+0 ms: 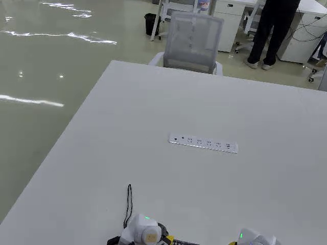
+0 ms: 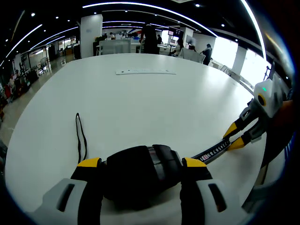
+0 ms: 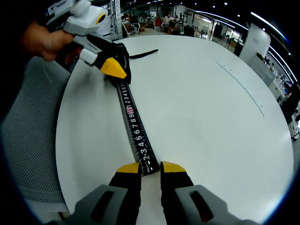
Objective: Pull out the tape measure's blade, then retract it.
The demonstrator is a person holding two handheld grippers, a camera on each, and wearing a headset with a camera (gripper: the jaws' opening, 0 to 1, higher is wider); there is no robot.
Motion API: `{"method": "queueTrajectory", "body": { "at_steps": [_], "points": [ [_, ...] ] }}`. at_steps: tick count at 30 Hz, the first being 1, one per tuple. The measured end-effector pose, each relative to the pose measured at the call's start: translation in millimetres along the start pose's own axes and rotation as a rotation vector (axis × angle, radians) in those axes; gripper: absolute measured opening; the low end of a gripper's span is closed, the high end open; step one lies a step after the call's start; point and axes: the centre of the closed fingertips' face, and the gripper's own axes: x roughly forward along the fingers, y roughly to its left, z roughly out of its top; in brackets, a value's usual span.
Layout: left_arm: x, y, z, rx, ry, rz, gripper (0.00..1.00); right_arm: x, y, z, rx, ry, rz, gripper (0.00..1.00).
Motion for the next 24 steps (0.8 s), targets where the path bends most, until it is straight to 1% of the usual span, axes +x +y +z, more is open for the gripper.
{"method": "queueTrajectory", "body": {
  "at_steps": [14,17,24],
  "points": [
    [1.1,-0.7,-0.2,-0.002,0.002,-0.002,0.64,2.0,1.5,3.0,-0.008,0.0,0.008,0.14],
    [0.6,-1.0,-0.5,-0.002,0.007,-0.001,0.64,2.2,2.4,3.8,-0.006,0.004,0.008,0.13],
    [0.2,-0.8,-1.1,-0.002,0.004,0.0,0.64,3.3,4.6,6.4,-0.011,0.004,0.008,0.13]
  ]
}}
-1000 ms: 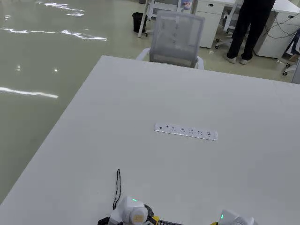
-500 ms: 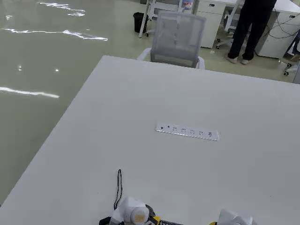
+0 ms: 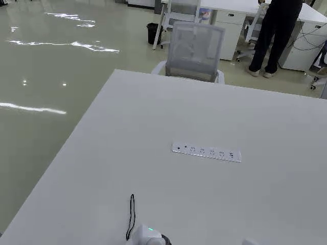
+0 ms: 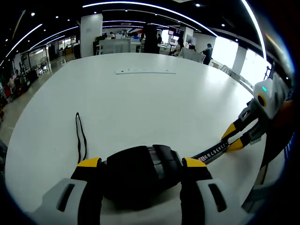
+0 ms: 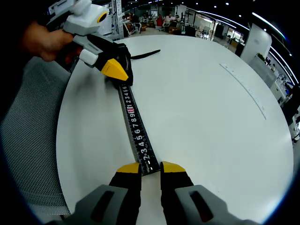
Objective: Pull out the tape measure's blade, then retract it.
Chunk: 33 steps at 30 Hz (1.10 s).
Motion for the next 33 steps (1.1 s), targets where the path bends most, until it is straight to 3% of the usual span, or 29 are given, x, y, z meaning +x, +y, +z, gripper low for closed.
{"method": "queueTrajectory", "body": {
  "at_steps": [33],
  "points": [
    [-1.7,0.6,0.8,0.007,-0.005,0.005,0.64,12.3,5.6,18.8,-0.019,-0.005,0.039,0.13]
  ]
}}
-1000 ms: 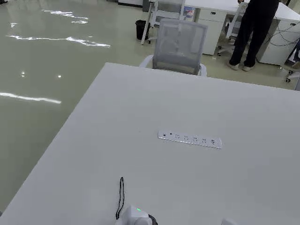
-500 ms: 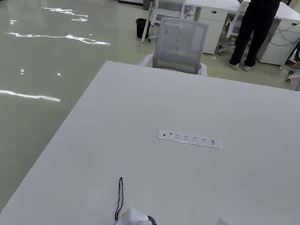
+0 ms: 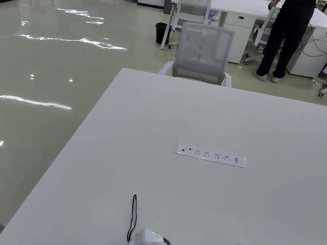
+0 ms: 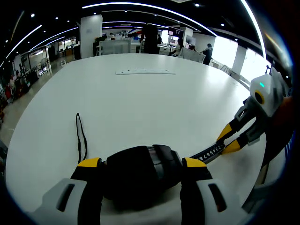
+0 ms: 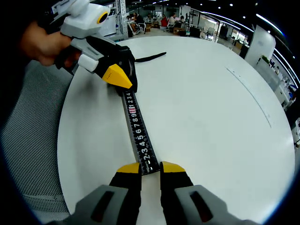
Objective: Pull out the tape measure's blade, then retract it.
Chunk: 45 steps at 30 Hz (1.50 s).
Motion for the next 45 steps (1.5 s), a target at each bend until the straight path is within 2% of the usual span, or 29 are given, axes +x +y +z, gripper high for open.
{"method": "queueTrajectory", "body": {
  "at_steps": [45],
  "points": [
    [2.3,0.6,1.0,-0.016,0.001,-0.013,0.64,15.5,6.5,21.3,-0.028,-0.001,0.016,0.13]
  ]
}}
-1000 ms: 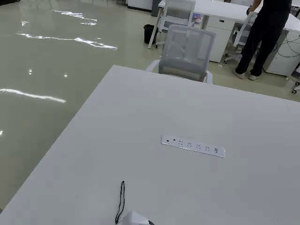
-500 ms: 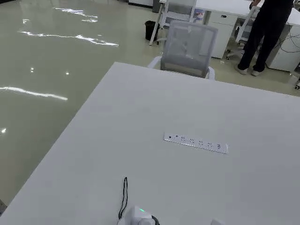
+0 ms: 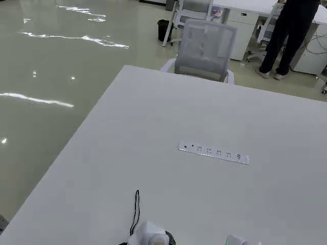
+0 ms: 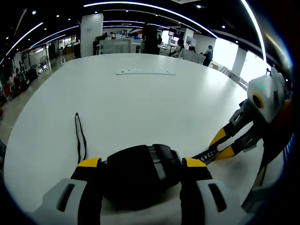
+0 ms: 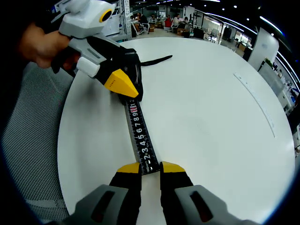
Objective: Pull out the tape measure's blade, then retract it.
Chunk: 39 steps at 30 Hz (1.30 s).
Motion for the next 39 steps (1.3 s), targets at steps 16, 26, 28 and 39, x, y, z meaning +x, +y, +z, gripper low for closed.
{"method": "queueTrajectory", "body": {
  "at_steps": [16,26,28,39],
  "points": [
    [0.5,-0.5,-0.6,0.006,-0.001,-0.001,0.64,3.4,2.8,6.2,-0.002,-0.003,0.008,0.13],
    [1.0,-0.4,0.0,0.005,0.001,-0.005,0.64,5.4,3.7,9.2,-0.004,-0.007,0.008,0.13],
    [1.0,-0.1,0.2,0.005,0.002,-0.006,0.64,6.2,4.2,11.1,-0.004,-0.008,0.009,0.13],
    [-0.8,-0.9,1.7,0.003,0.002,-0.011,0.64,9.3,6.1,15.9,-0.009,-0.017,0.014,0.13]
  ]
}}
